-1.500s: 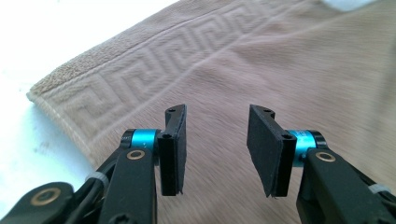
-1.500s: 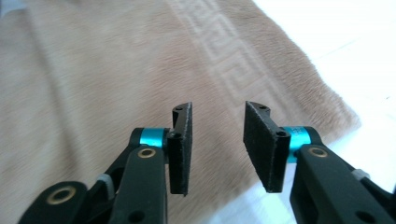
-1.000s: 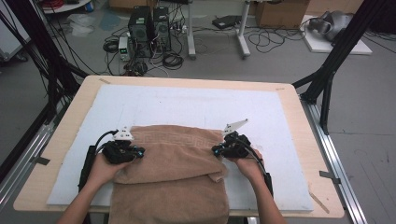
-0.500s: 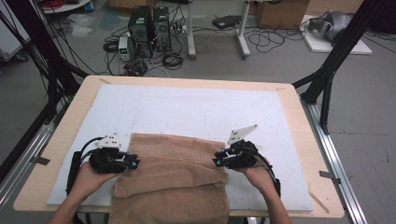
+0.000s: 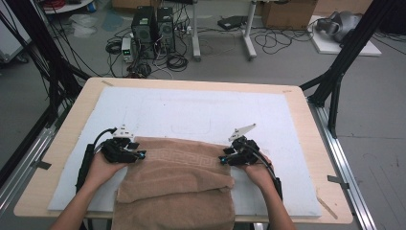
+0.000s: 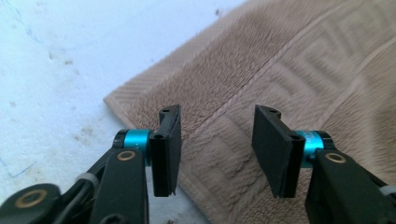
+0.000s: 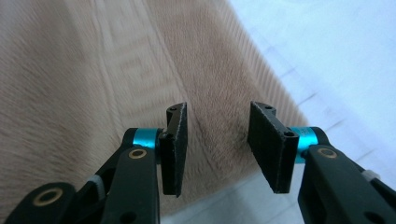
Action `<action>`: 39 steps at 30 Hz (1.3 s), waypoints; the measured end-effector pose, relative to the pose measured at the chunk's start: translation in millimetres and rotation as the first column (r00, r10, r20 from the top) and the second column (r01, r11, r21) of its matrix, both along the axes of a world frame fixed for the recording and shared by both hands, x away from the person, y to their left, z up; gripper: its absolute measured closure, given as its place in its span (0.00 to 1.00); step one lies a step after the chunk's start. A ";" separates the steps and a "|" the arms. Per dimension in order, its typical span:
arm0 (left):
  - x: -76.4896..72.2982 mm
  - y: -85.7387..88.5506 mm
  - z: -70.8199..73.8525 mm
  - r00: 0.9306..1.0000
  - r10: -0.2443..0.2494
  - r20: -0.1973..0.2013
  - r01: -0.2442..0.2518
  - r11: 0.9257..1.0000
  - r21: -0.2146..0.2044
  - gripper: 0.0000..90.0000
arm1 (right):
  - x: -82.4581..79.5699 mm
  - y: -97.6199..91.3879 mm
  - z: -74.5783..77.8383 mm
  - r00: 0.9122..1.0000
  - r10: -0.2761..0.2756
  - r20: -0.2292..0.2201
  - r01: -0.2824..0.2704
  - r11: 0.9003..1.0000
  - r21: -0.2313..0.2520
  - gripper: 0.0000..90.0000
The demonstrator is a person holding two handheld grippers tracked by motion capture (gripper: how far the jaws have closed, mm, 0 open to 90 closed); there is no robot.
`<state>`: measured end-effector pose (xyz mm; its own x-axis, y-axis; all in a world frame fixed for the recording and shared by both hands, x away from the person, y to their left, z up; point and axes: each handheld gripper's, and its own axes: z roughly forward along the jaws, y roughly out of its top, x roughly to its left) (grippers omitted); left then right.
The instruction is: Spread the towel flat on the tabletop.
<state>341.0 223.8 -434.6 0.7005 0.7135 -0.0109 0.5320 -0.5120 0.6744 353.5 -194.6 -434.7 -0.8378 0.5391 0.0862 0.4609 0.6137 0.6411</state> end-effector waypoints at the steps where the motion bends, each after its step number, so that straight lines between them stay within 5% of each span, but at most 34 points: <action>1: 0.8 -0.4 0.2 1.000 0.001 0.001 -0.001 1.000 0.002 0.65 | -1.5 2.1 0.4 1.000 -0.005 0.016 0.006 1.000 -0.022 0.72; 5: 2.6 -1.4 -0.4 1.000 -0.014 0.003 0.014 1.000 -0.018 0.84 | -2.6 5.0 1.7 1.000 0.008 0.013 -0.008 0.999 -0.031 0.93; 7: 3.3 -3.4 0.3 1.000 -0.023 -0.005 0.023 1.000 -0.018 0.93 | -3.3 5.6 2.6 1.000 0.021 0.005 -0.021 0.999 -0.031 0.95; 16: 4.8 -11.4 9.3 0.999 -0.053 -0.001 0.052 0.995 -0.080 0.95 | -9.5 -11.1 17.0 0.999 0.037 -0.015 -0.037 0.999 0.012 0.96; 22: 34.8 -20.7 32.8 0.997 0.016 0.076 -0.007 0.993 -0.120 0.95 | 19.9 -22.3 44.7 0.998 -0.021 0.057 0.022 1.000 -0.014 0.96; 25: 62.3 -26.4 62.2 0.981 0.090 0.172 -0.065 0.987 -0.148 0.95 | 51.5 -23.2 76.6 0.987 -0.077 0.139 0.081 0.997 -0.018 0.96; 27: 85.2 -31.4 77.7 0.956 0.161 0.243 -0.136 0.984 -0.115 0.93 | 75.6 -22.5 96.4 0.972 -0.137 0.192 0.140 0.990 -0.006 0.93; 28: 91.6 -32.4 78.6 0.949 0.194 0.248 -0.175 0.980 -0.094 0.81 | 88.1 -21.6 102.7 0.957 -0.170 0.235 0.174 0.985 0.001 0.77; 29: 99.2 -30.7 78.0 0.956 0.213 0.203 -0.198 0.976 -0.094 0.72 | 93.7 -21.0 103.8 0.946 -0.210 0.247 0.216 0.976 0.003 0.70; 31: 103.4 -25.2 72.0 0.967 0.214 0.141 -0.203 0.975 -0.093 0.67 | 101.9 -22.7 100.5 0.955 -0.238 0.178 0.233 0.971 0.050 0.69; 33: 98.9 -19.5 63.7 0.976 0.186 0.117 -0.176 0.980 -0.088 0.66 | 97.7 -20.3 91.7 0.962 -0.213 0.168 0.211 0.977 0.030 0.69; 37: 84.2 -9.4 46.6 0.983 0.166 0.075 -0.159 0.983 -0.090 0.64 | 84.0 -18.6 69.4 0.982 -0.177 0.072 0.175 0.984 0.033 0.62; 39: 73.7 -6.3 41.2 0.987 0.147 0.065 -0.140 0.985 -0.100 0.63 | 71.4 -17.9 62.6 0.983 -0.162 0.084 0.158 0.986 0.043 0.62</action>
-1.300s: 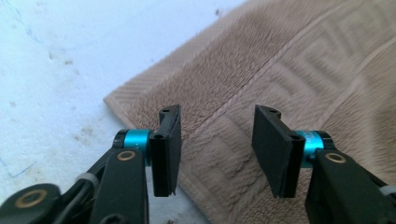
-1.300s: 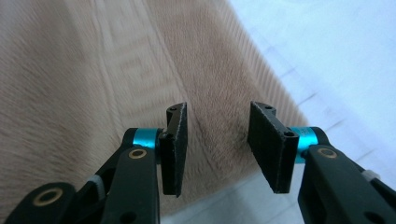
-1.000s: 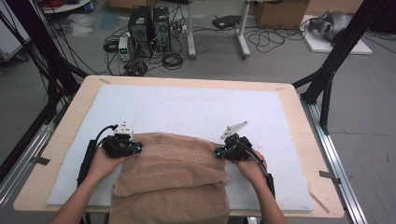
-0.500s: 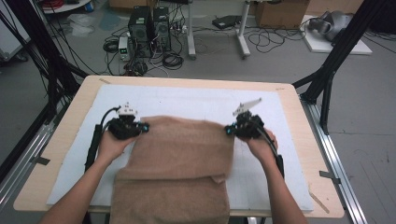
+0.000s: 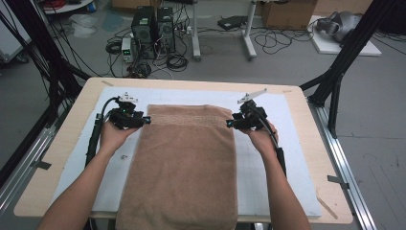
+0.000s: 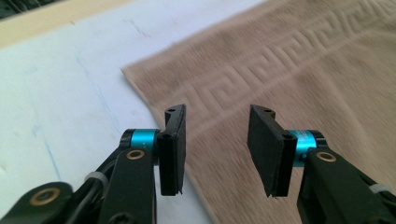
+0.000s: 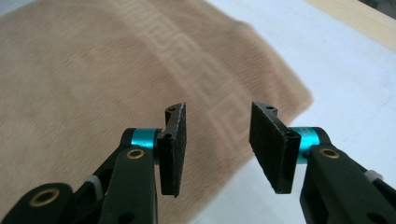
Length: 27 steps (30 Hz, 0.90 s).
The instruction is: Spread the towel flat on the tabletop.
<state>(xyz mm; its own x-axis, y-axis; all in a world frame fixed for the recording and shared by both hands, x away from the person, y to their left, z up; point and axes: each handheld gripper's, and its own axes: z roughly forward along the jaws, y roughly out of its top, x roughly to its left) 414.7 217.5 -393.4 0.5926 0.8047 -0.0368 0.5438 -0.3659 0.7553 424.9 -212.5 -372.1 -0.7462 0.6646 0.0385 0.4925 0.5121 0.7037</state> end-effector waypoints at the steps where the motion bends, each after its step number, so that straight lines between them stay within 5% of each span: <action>1: -5.9 0.4 -2.2 1.000 -0.020 -0.011 0.020 1.000 0.006 0.63 | -6.6 -0.3 -2.0 1.000 0.007 -0.004 -0.007 1.000 0.014 0.61; 12: -78.4 4.3 -8.9 0.992 -0.124 0.037 0.124 0.992 -0.011 0.56 | -82.5 -4.5 -21.7 0.995 0.097 -0.013 -0.096 0.993 0.069 0.56; 17: -103.7 6.8 -24.4 0.988 -0.155 0.005 0.155 0.988 -0.007 0.57 | -108.4 -4.6 -42.5 0.990 0.136 -0.030 -0.135 0.989 0.053 0.65; 21: -108.9 12.5 -42.4 0.985 -0.167 -0.051 0.167 0.986 -0.002 0.70 | -110.7 -3.7 -62.0 0.987 0.140 -0.084 -0.136 0.989 0.050 0.72; 25: -111.4 16.7 -49.5 0.987 -0.154 -0.038 0.152 0.988 -0.035 0.88 | -109.6 -4.5 -67.9 0.987 0.140 -0.074 -0.137 0.990 0.040 0.93; 27: -110.8 17.9 -49.6 0.987 -0.154 -0.045 0.152 0.987 -0.049 0.94 | -107.2 -5.7 -67.7 0.983 0.160 -0.091 -0.156 0.986 0.051 0.96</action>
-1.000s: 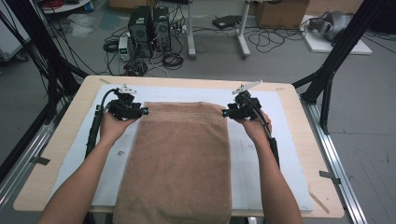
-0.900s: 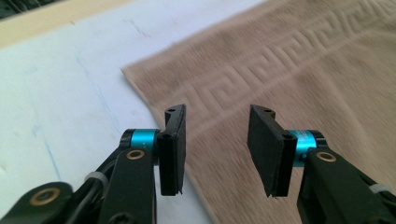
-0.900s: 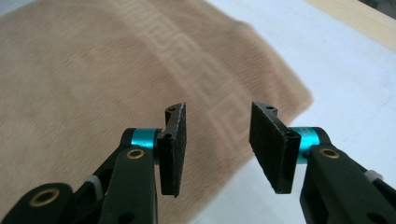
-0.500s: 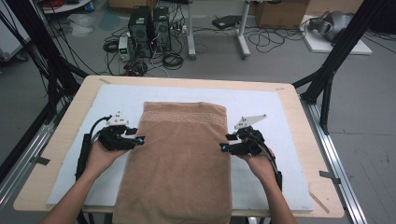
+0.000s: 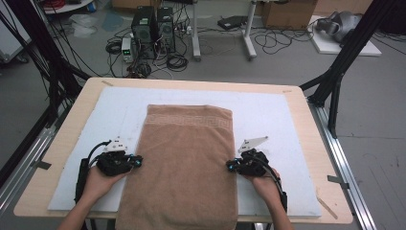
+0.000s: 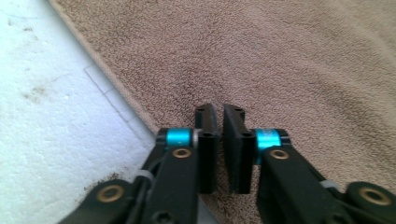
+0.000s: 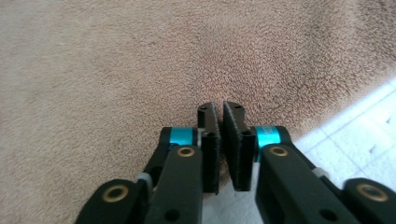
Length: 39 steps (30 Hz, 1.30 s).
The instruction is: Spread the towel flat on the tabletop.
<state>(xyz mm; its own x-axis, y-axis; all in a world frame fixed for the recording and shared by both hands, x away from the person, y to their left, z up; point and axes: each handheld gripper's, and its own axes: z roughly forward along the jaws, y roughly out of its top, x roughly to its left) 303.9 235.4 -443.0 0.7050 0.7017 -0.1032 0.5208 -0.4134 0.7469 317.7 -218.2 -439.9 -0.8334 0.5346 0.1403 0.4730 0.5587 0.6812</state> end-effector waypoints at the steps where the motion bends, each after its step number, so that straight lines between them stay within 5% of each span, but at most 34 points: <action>1: -0.6 -0.4 0.3 1.000 0.000 0.000 0.000 1.000 0.003 0.95 | 0.9 -0.5 0.7 1.000 0.009 -0.001 -0.009 1.000 -0.005 0.96; 11: -10.0 -6.5 3.3 0.999 -0.045 0.000 0.045 0.999 0.004 0.96 | -4.8 -15.9 2.3 1.000 0.001 -0.012 0.000 1.000 0.004 0.95; 18: -7.7 -1.5 9.1 1.000 -0.014 0.016 0.014 0.999 -0.043 0.76 | -7.6 -16.0 12.9 0.999 0.050 -0.005 -0.049 0.991 0.121 0.69; 25: -9.8 1.3 14.0 0.999 -0.016 0.035 0.018 0.998 -0.060 0.62 | -6.0 -9.7 22.7 0.999 0.009 0.040 -0.014 0.990 0.142 0.45; 39: -10.9 0.7 26.6 0.998 -0.008 0.065 0.013 0.997 -0.082 0.43 | -0.9 -14.0 37.9 0.998 -0.042 0.038 0.034 0.983 0.180 0.29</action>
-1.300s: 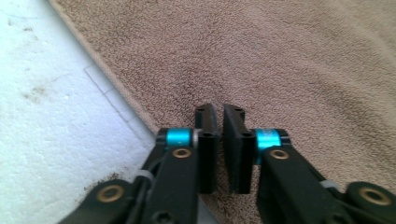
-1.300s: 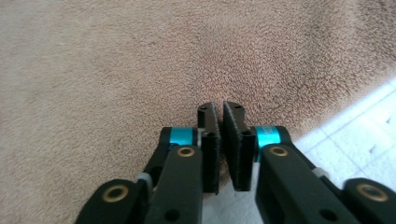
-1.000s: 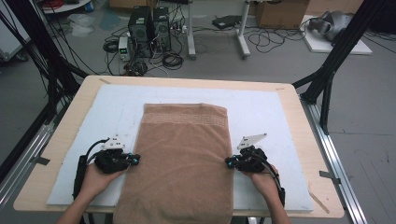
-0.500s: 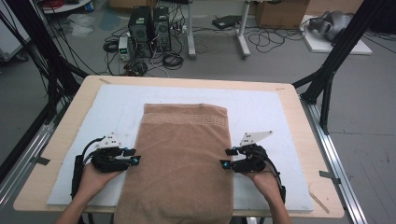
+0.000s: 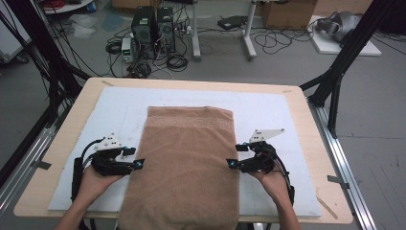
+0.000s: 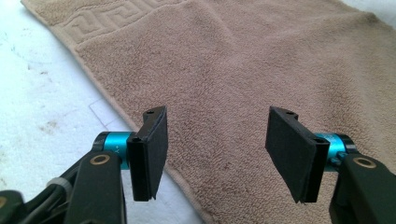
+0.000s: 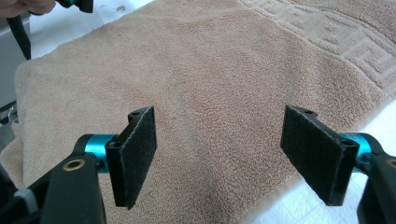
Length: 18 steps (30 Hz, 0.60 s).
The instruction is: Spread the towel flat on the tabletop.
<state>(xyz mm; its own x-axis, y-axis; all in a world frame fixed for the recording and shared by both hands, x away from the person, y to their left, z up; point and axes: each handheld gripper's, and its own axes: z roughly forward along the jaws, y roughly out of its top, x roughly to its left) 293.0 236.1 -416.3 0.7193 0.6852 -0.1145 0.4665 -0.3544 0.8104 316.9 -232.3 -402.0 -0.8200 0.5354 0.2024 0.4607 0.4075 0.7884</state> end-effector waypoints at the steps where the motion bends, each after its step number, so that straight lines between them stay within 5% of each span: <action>1: 0.1 0.1 0.1 1.000 0.000 0.000 0.000 1.000 0.000 0.43 | 0.6 0.4 0.1 1.000 0.000 0.009 0.000 1.000 -0.005 0.29; 18: -0.8 0.9 1.2 1.000 0.004 0.002 -0.004 1.000 0.004 0.42 | 1.3 3.4 3.4 0.999 0.004 0.032 -0.003 1.000 -0.026 0.29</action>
